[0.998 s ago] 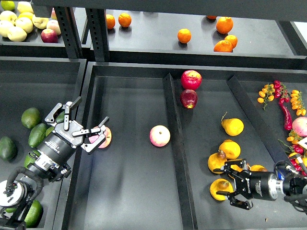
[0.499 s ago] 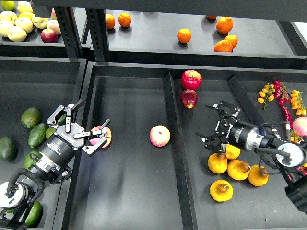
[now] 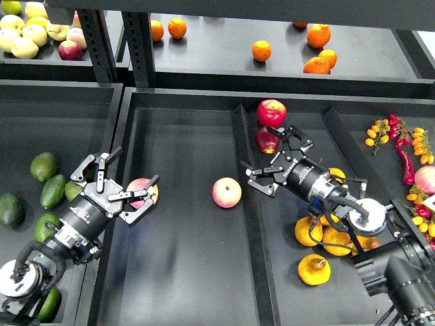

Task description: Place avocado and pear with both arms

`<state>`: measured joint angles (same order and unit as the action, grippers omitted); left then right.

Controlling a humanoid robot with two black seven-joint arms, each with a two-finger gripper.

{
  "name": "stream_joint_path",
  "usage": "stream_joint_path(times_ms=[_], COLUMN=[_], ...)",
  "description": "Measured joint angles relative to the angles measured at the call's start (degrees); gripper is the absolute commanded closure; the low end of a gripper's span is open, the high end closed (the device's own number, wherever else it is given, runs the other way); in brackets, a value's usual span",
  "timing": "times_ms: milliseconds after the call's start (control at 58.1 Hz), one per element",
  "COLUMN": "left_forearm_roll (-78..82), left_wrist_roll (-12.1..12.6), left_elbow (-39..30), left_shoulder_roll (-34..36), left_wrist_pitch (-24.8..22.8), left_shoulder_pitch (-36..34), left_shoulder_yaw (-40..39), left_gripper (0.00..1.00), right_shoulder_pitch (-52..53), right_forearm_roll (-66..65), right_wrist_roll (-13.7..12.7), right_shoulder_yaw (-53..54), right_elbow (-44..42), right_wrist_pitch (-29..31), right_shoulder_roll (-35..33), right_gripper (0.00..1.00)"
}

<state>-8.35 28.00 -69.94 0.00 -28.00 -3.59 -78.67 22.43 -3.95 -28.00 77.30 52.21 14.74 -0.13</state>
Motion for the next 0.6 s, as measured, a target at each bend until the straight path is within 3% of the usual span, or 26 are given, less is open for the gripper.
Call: stream_joint_path(times_ms=[172,361,602], left_forearm_roll=[0.0,0.0,-0.1], left_wrist_roll=[0.0,0.0,0.0], left_elbow=[1.5,3.1,5.3], left_shoulder_roll=[0.0,0.0,0.0], left_wrist_pitch=[0.0,0.0,0.0], left_shoulder_pitch=[-0.1,-0.5,-1.0], left_shoulder_yaw=[0.1,0.2,0.4], left_gripper=[0.01,0.01,0.01], right_shoulder_pitch=[-1.8,-5.4,-9.4], right_forearm_roll=[1.2,1.4,9.2], right_wrist_roll=[0.0,0.0,4.7], right_shoulder_yaw=[0.0,0.0,-0.7], right_elbow=[0.3,0.4,0.9], right_wrist_pitch=[0.7,6.1,7.8], right_shoulder_roll=[0.1,0.1,0.1], right_gripper=[0.01,0.01,0.01])
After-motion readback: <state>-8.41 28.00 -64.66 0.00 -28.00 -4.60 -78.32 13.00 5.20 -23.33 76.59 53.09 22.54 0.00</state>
